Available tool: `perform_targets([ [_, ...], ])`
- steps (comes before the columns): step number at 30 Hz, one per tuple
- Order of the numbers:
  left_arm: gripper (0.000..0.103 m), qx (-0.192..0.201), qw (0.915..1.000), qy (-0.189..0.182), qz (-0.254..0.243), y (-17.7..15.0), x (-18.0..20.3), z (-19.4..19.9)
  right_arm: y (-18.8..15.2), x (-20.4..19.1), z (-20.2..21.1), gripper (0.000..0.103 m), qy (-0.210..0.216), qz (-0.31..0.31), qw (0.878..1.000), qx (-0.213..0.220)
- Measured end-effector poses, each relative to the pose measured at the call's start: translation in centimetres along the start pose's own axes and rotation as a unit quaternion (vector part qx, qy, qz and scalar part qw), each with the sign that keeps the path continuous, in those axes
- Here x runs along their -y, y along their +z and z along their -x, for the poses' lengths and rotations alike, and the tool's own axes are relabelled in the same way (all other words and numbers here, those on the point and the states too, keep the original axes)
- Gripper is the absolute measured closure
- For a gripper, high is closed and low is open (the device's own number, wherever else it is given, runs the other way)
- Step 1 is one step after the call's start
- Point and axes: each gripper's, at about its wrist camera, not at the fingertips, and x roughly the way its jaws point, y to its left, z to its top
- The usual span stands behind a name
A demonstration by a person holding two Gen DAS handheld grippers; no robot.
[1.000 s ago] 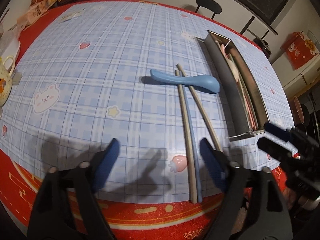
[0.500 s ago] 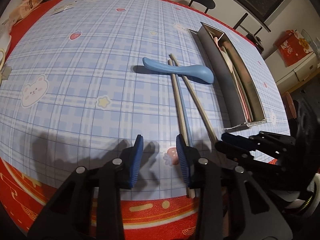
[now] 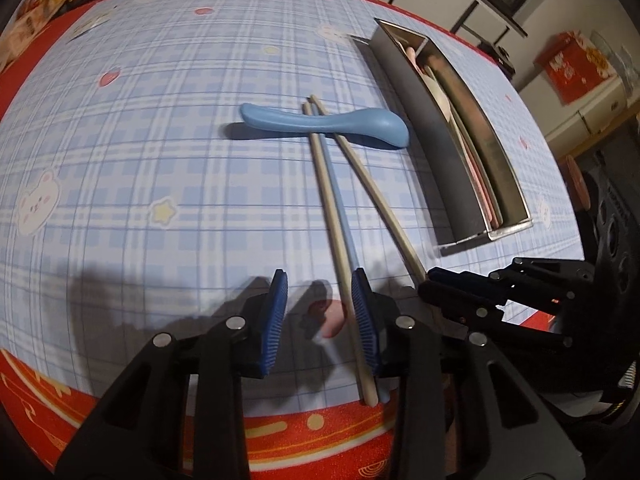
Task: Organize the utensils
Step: 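Close the right gripper on a cream chopstick while the left tool aligns over another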
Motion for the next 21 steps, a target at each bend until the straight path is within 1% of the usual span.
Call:
perform_targets([
  [5,0.067,-0.011,0.9996,0.016,-0.021,0.4,0.7,-1.1,-0.1,0.1,0.0,0.094,0.004,-0.002,1.0,0.002],
  [7,0.065,-0.01,0.9993,0.021,-0.028,0.5,0.9,-1.4,-0.1,0.1,0.0,0.094,0.006,-0.003,1.0,0.003],
  [13,0.066,-0.006,0.9983,0.038,-0.044,0.6,1.2,-1.6,-0.1,0.3,0.1,0.094,0.01,-0.004,1.0,0.004],
  [17,0.066,-0.003,0.9981,0.048,-0.038,0.6,1.0,-1.5,-0.2,0.4,0.1,0.094,0.011,-0.003,1.0,0.004],
  [19,0.066,-0.002,0.9984,0.046,-0.033,0.5,0.7,-1.5,-0.2,0.4,0.1,0.094,0.012,-0.003,1.0,0.005],
  [21,0.065,-0.002,0.998,0.05,-0.038,0.5,0.9,-1.6,-0.2,0.4,0.1,0.094,0.011,-0.003,1.0,0.005],
])
